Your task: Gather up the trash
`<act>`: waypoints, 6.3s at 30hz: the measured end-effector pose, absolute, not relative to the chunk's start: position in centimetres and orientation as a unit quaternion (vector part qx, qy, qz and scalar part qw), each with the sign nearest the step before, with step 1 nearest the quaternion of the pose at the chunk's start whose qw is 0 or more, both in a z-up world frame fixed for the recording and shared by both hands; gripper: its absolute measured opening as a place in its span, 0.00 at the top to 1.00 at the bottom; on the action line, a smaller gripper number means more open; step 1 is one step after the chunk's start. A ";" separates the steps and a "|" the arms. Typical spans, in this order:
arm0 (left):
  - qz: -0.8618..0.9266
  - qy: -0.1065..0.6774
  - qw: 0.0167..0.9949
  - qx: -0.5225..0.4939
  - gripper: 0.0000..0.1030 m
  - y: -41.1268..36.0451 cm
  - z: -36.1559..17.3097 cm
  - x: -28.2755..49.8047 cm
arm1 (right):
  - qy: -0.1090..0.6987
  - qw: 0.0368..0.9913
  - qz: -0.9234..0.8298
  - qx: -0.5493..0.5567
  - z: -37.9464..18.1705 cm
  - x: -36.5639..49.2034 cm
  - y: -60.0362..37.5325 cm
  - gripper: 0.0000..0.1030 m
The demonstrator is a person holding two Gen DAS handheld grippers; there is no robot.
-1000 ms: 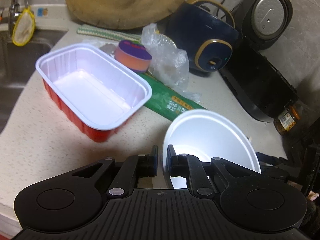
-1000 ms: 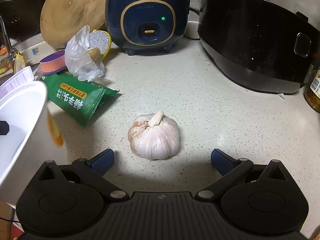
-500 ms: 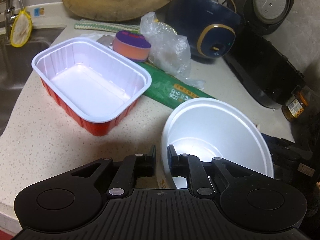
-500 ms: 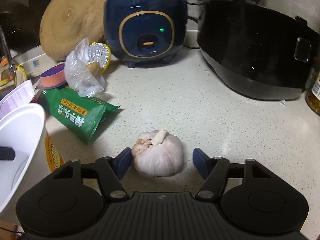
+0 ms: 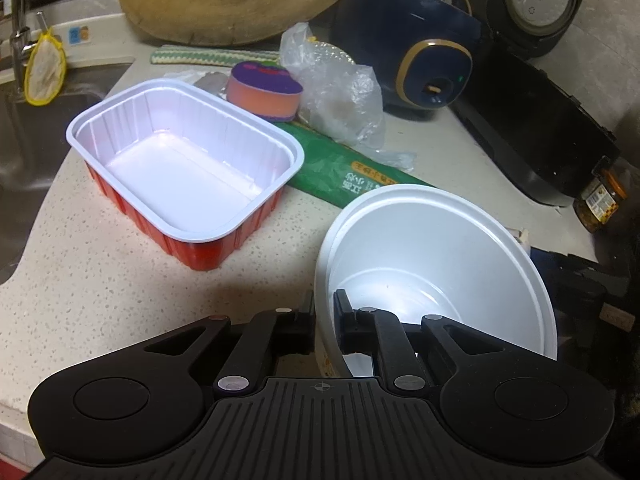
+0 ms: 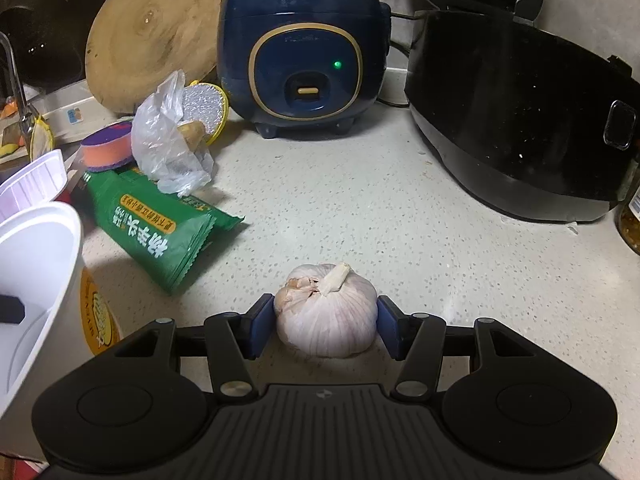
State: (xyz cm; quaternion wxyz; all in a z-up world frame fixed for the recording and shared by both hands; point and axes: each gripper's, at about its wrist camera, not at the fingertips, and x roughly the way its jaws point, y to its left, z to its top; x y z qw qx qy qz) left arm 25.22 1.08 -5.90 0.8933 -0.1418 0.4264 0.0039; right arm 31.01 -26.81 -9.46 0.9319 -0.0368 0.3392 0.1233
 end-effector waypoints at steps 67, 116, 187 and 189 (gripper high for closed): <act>0.077 0.572 0.791 -0.205 0.89 11.1 -36.5 5.3 | 0.451 0.819 0.292 -0.200 -24.6 10.4 -10.7 0.47; 0.114 0.223 0.950 -0.186 0.75 19.0 -5.4 0.4 | 0.182 0.921 0.223 -0.264 -12.7 9.6 -18.2 0.47; 0.208 0.255 0.930 -0.167 0.70 12.8 -2.5 21.5 | 0.209 0.922 0.309 -0.100 -2.9 33.5 -13.2 0.24; 0.202 0.244 0.935 -0.161 0.70 12.0 -1.6 21.4 | 0.212 0.919 0.319 -0.091 -2.2 35.2 -11.6 0.24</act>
